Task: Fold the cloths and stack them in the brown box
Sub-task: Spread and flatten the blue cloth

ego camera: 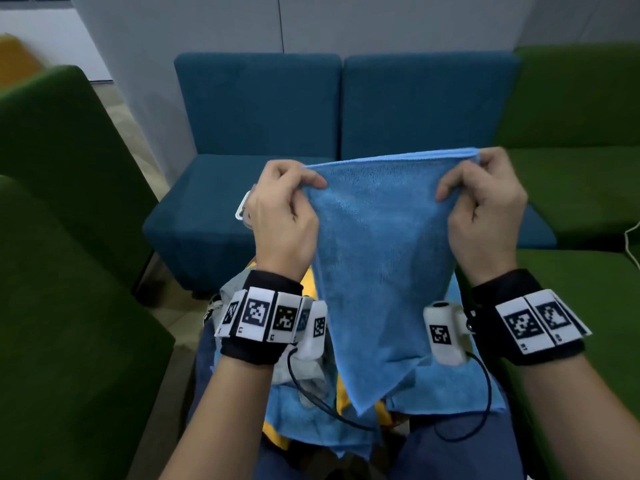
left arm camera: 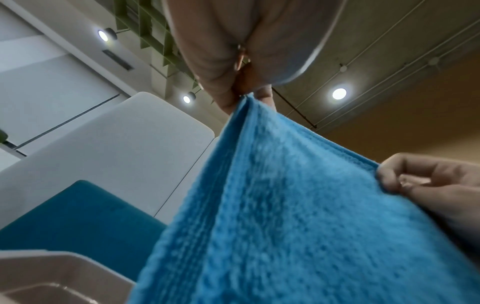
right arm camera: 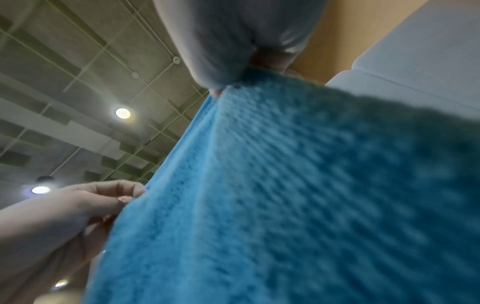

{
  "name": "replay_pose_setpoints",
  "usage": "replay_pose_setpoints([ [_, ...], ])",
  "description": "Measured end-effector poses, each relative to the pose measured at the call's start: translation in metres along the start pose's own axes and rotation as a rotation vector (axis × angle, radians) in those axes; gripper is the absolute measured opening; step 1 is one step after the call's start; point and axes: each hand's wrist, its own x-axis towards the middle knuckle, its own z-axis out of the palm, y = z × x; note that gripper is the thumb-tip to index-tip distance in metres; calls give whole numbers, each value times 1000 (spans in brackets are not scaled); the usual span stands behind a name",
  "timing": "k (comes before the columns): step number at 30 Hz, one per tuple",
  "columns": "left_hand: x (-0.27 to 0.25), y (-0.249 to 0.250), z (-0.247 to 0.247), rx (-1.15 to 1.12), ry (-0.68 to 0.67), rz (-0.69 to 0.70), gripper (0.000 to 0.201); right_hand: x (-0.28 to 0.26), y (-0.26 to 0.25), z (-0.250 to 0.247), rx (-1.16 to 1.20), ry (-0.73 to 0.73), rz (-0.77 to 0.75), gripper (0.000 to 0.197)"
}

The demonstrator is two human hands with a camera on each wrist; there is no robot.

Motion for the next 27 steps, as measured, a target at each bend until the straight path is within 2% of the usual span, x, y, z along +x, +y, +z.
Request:
replay_pose_setpoints([
  [3, -6, -4, 6, -48, -12, -4, 25, -4, 3, 0, -3, -28, 69, 33],
  [6, -9, -4, 10, -66, -22, 2, 18, -7, 1, 2, 0, -9, 61, 18],
  [9, -8, -5, 11, -60, 0, -23, 27, -8, 3, 3, -18, 0, 20, 37],
  [12, -7, -2, 10, -86, 45, -12, 30, -5, 5, -1, 5, 36, -35, 42],
  [16, -7, 12, 14, -135, 32, 44, 27, -3, 2, -3, 17, 133, -37, 47],
  [22, -7, 14, 16, -194, 84, -5, 6, -4, -6, -6, 31, 128, -21, 24],
  [25, -8, 11, 15, -209, 98, -83, 13, -7, -7, -8, 9, 128, -4, 20],
  [27, -8, 7, 15, -173, 110, -91, 23, -8, -7, -9, 19, 95, 22, 24],
])
